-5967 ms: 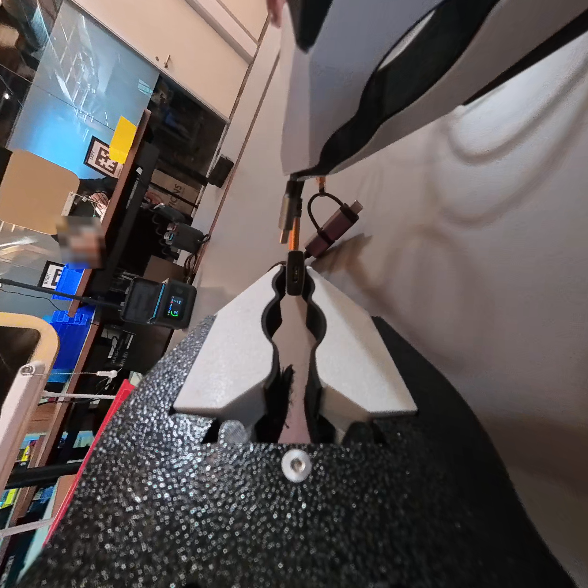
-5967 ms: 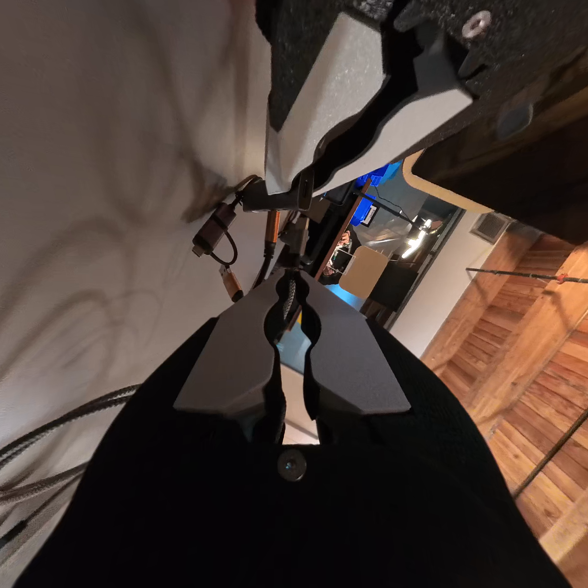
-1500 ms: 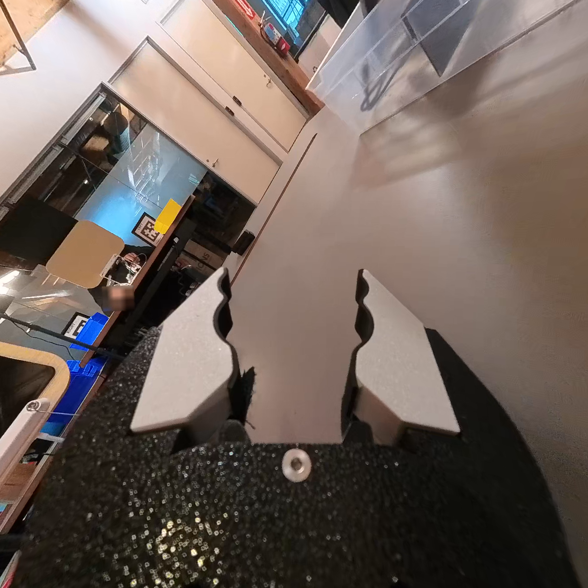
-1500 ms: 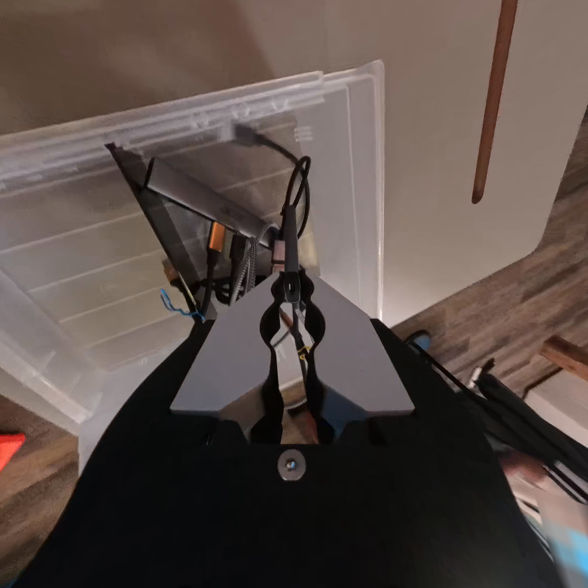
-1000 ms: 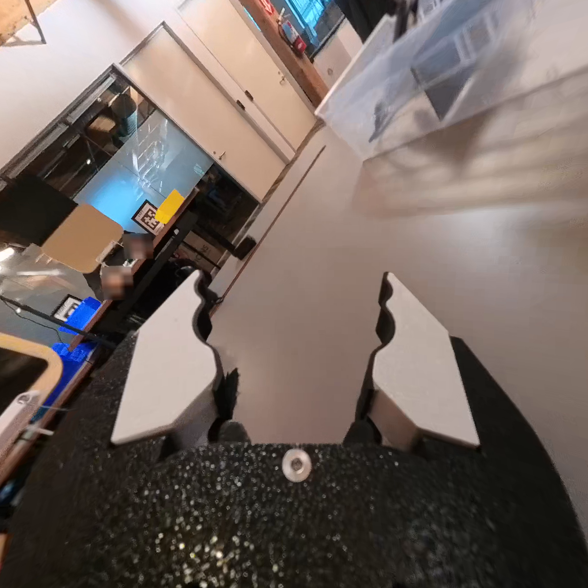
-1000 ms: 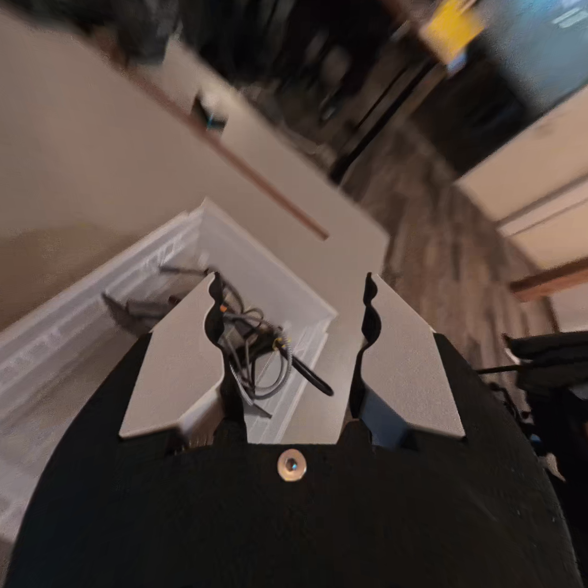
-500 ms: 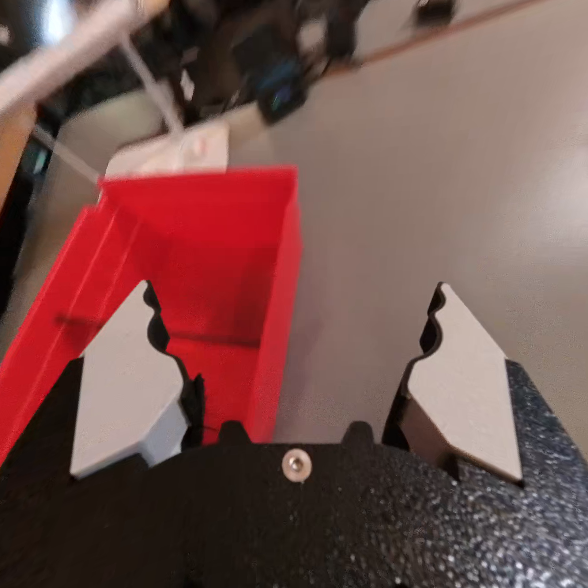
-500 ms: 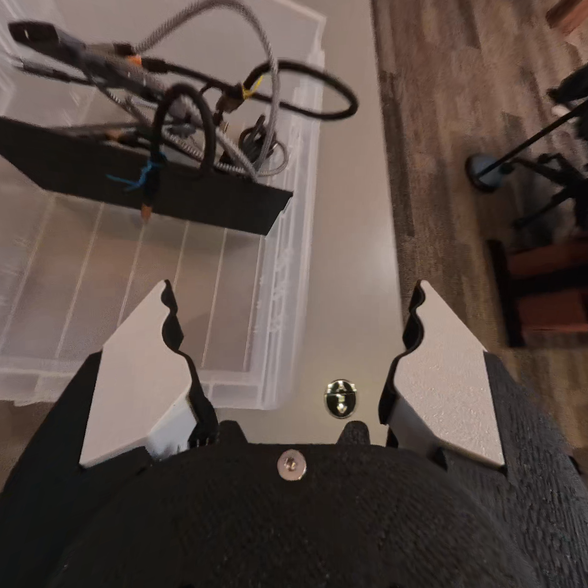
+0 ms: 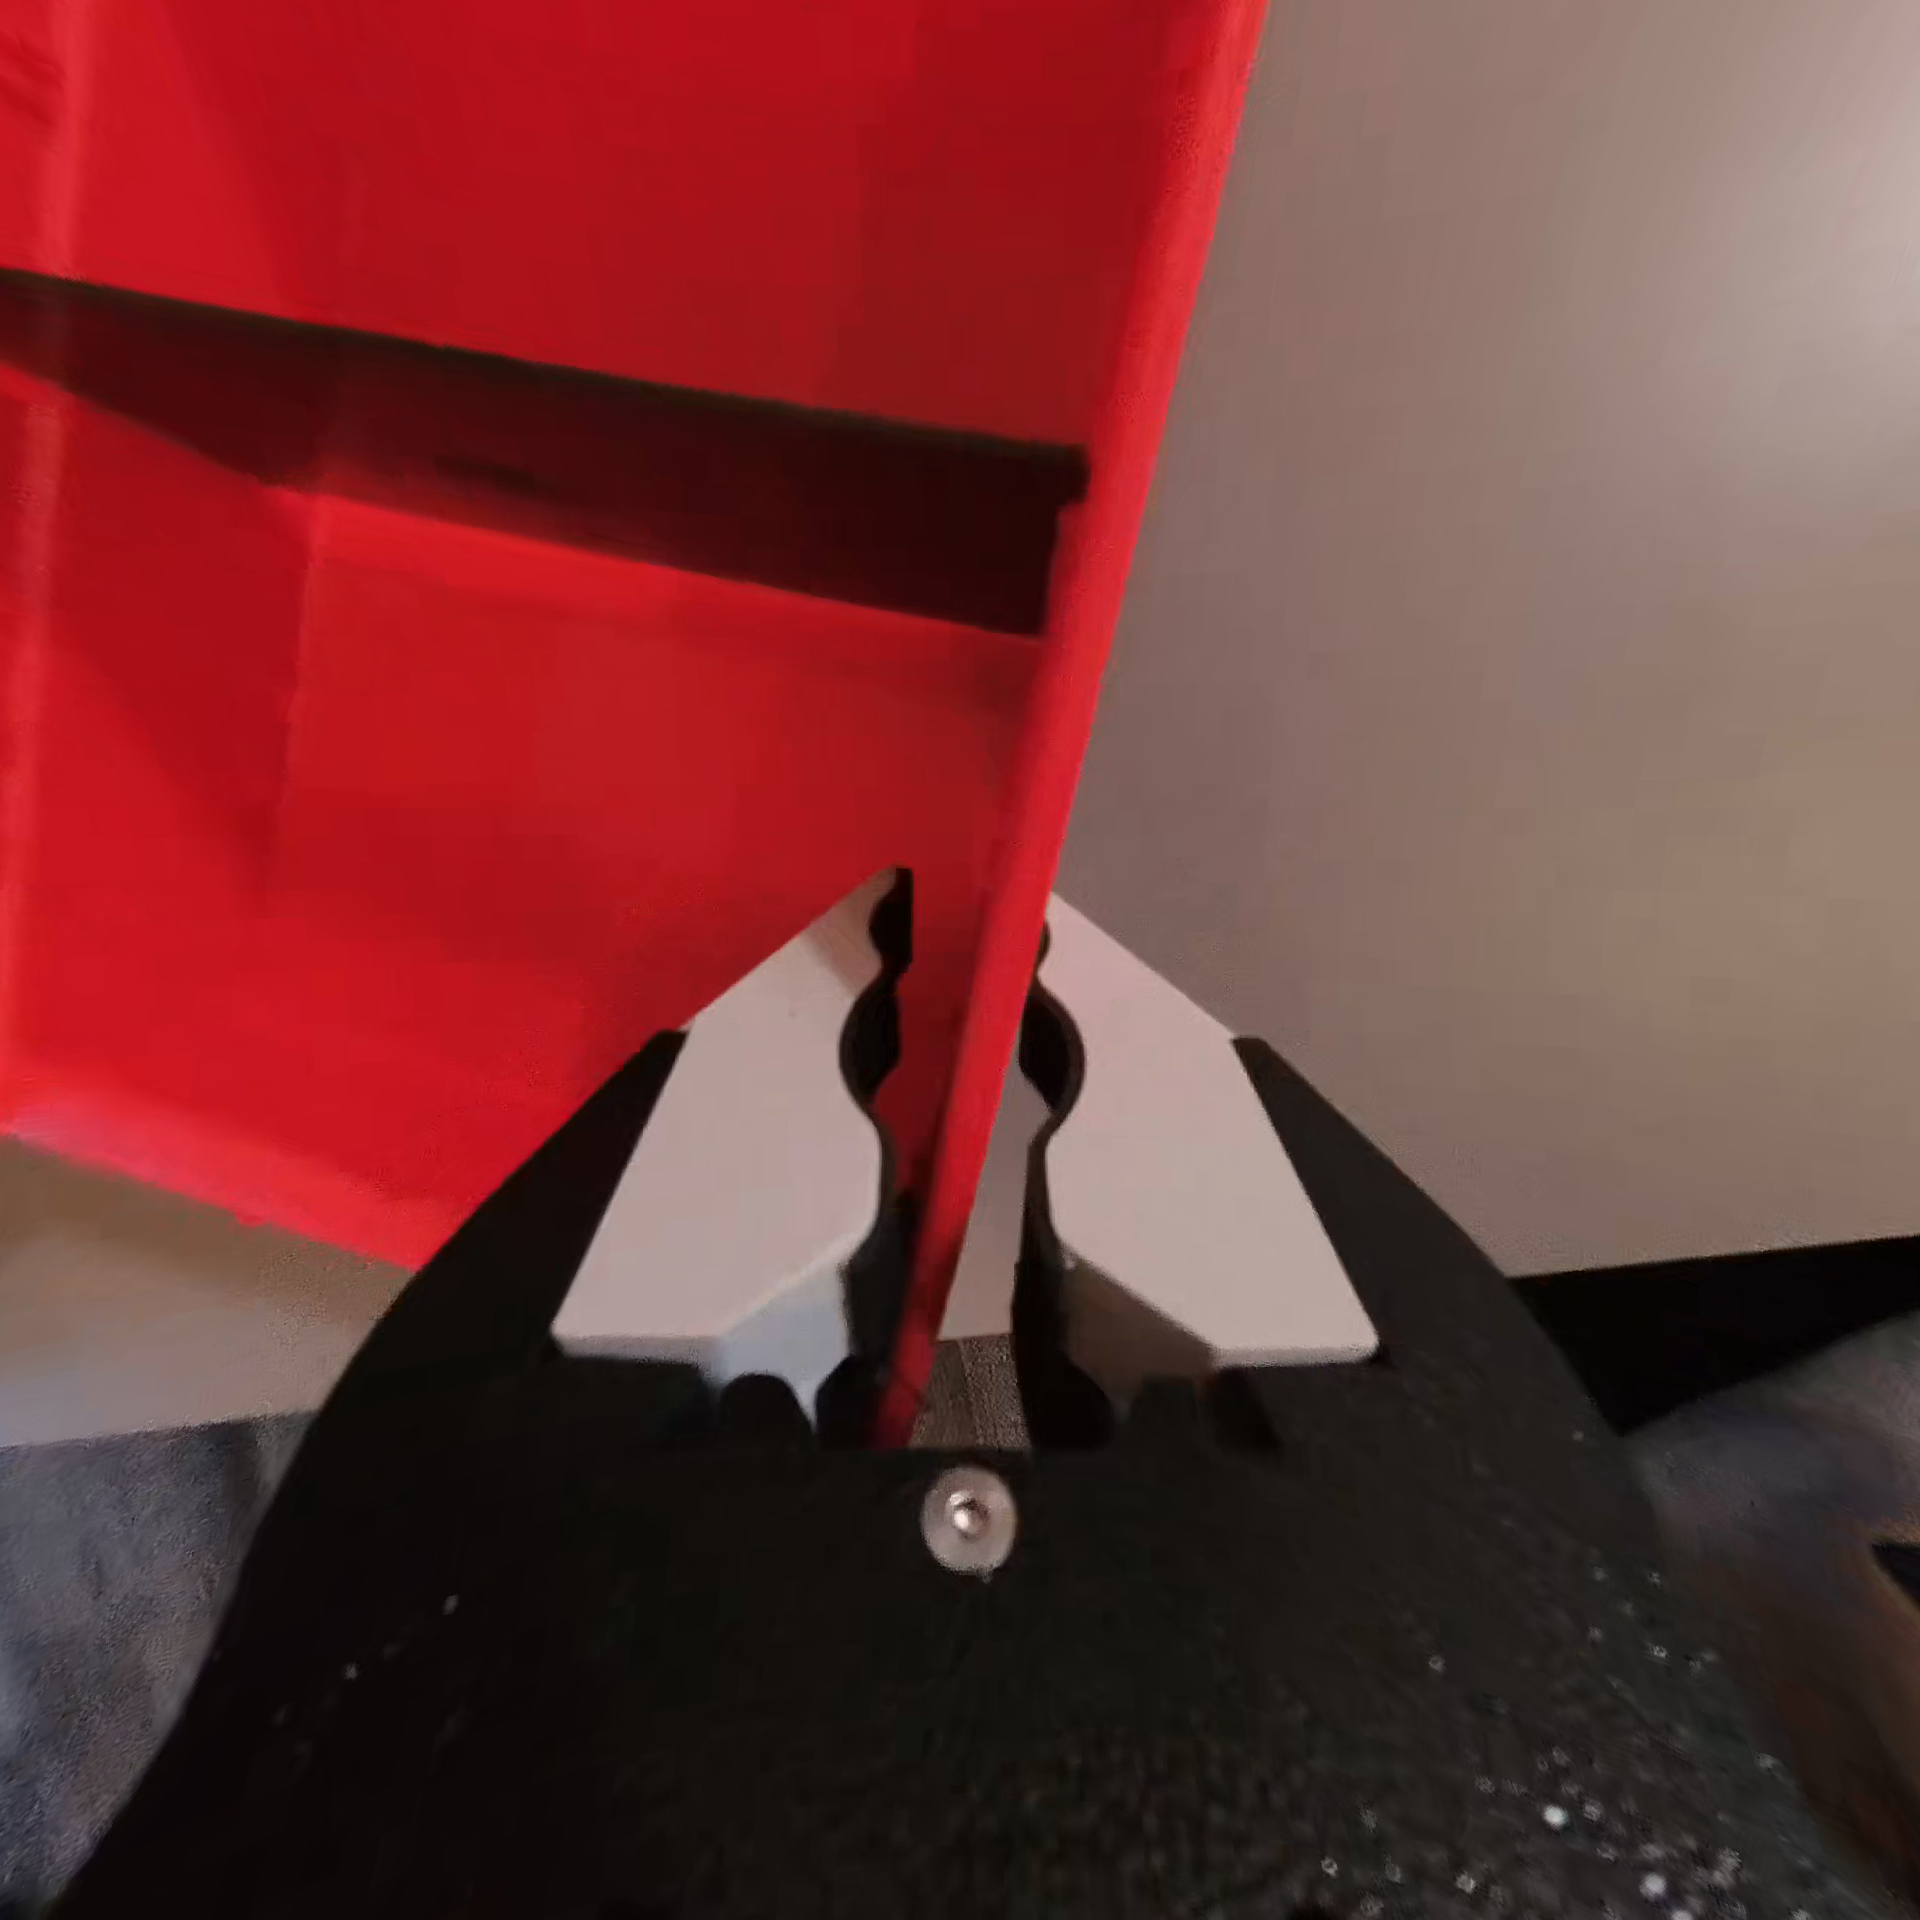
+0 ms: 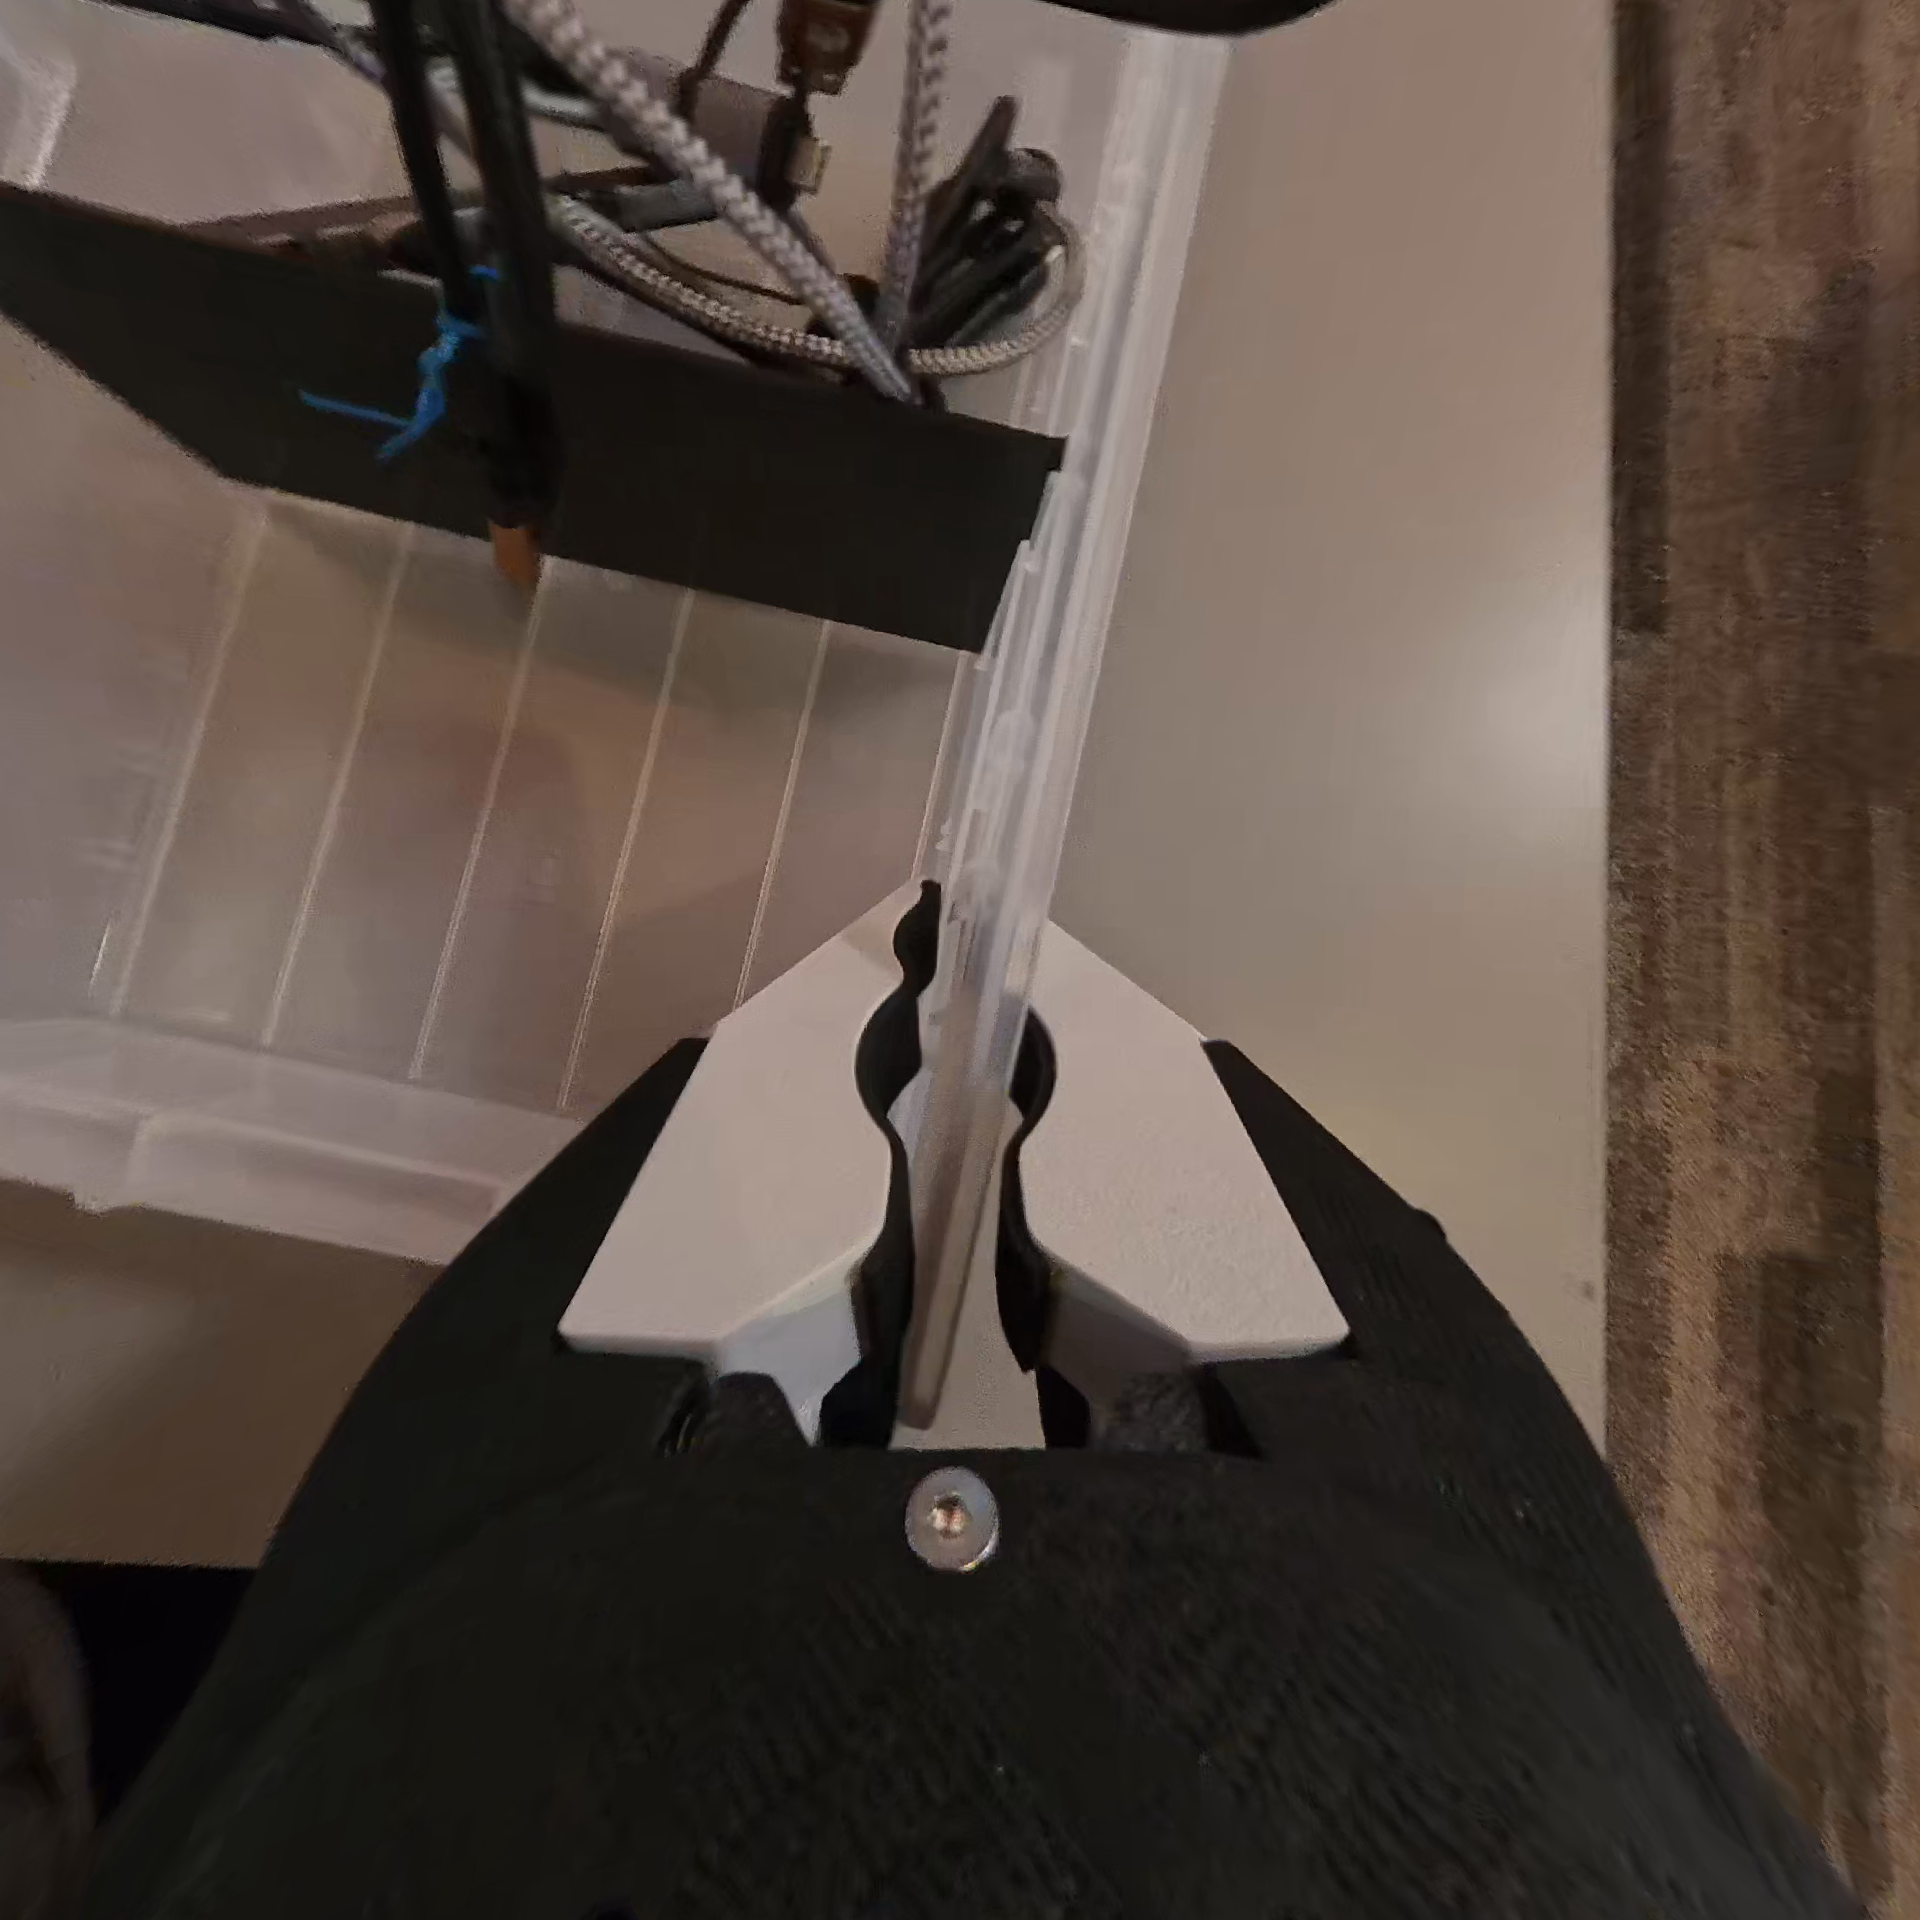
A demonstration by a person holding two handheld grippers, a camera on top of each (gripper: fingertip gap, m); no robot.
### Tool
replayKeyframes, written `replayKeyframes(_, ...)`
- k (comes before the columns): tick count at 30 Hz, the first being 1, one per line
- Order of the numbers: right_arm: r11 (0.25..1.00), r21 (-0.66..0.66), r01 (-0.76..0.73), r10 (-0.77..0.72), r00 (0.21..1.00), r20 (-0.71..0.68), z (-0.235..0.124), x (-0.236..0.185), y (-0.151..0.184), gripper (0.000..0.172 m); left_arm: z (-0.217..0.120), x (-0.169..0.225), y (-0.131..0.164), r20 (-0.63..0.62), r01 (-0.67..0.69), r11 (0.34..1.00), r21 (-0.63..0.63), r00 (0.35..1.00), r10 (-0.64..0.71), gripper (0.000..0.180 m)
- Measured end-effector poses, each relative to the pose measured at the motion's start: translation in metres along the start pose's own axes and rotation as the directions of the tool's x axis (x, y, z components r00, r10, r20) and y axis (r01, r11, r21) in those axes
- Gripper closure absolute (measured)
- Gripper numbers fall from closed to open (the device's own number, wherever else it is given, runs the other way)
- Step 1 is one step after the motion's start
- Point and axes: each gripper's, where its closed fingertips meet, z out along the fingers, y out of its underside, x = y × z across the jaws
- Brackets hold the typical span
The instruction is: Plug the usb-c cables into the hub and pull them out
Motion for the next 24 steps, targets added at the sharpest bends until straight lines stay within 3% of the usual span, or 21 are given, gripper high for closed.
replayKeyframes(2,1.000,0.003,0.018,-0.018,1.000,-0.005,0.002,-0.010,-0.004,0.168,-0.002,0.002,-0.001,0.006,-0.040,0.999,0.024,0.999,0.040,0.172)
replayKeyframes(7,0.999,0.020,0.028,-0.028,0.999,0.023,0.006,-0.053,-0.016,0.169,-0.022,0.006,0.002,0.009,0.007,0.992,0.130,1.000,-0.008,0.176)
replayKeyframes(13,0.988,0.088,0.123,-0.130,0.989,0.070,0.018,-0.145,-0.037,0.168,-0.074,0.000,0.000,0.099,0.002,0.976,0.217,0.995,-0.024,0.176)
replayKeyframes(18,0.968,0.184,0.172,-0.197,0.971,0.132,0.022,-0.240,-0.055,0.163,-0.112,0.000,-0.019,0.189,-0.063,0.944,0.325,0.982,0.001,0.177)
replayKeyframes(20,0.952,0.249,0.179,-0.233,0.949,0.212,0.019,-0.288,-0.062,0.142,-0.125,0.005,-0.032,0.206,-0.092,0.925,0.368,0.978,0.016,0.177)
replayKeyframes(22,0.944,0.266,0.195,-0.283,0.894,0.347,0.009,-0.335,-0.058,0.102,-0.136,0.016,-0.049,0.206,-0.125,0.900,0.417,0.978,0.041,0.176)
replayKeyframes(24,0.924,0.321,0.210,-0.339,0.839,0.426,-0.014,-0.357,-0.059,0.077,-0.147,0.034,-0.071,0.190,-0.174,0.868,0.466,0.977,0.094,0.177)
